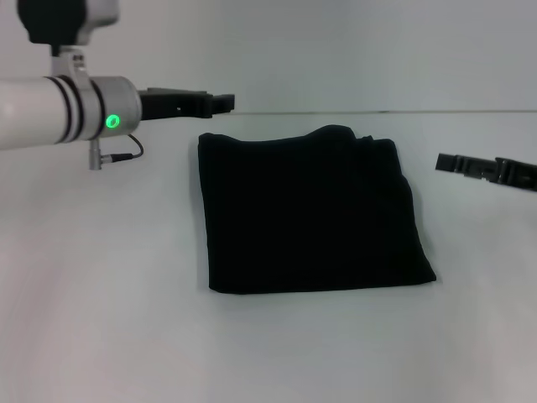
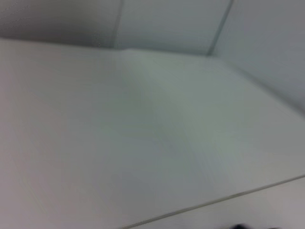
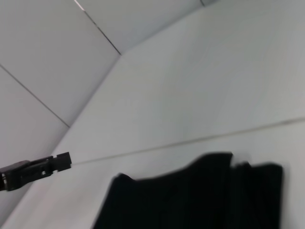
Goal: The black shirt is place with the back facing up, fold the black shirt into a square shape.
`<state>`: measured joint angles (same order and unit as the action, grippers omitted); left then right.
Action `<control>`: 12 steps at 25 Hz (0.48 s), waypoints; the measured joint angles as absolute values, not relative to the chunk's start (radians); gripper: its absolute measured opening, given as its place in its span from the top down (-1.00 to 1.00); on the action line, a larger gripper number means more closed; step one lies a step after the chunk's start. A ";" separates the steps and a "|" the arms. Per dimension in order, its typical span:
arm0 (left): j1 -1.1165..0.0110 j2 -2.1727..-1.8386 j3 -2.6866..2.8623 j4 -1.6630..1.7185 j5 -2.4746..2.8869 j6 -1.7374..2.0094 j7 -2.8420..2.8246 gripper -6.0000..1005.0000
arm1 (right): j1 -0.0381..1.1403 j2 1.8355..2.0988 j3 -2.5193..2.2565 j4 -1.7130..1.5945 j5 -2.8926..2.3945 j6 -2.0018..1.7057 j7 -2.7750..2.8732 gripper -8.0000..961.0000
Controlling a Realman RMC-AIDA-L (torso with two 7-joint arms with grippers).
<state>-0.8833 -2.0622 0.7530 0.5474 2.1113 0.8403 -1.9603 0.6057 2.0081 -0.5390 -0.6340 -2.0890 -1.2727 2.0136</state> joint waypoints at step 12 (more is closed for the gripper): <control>-0.684 -2.124 0.736 0.833 1.968 1.368 -1.795 -0.56 | 0.585 2.004 -0.548 -0.656 -1.925 -1.438 1.543 -0.84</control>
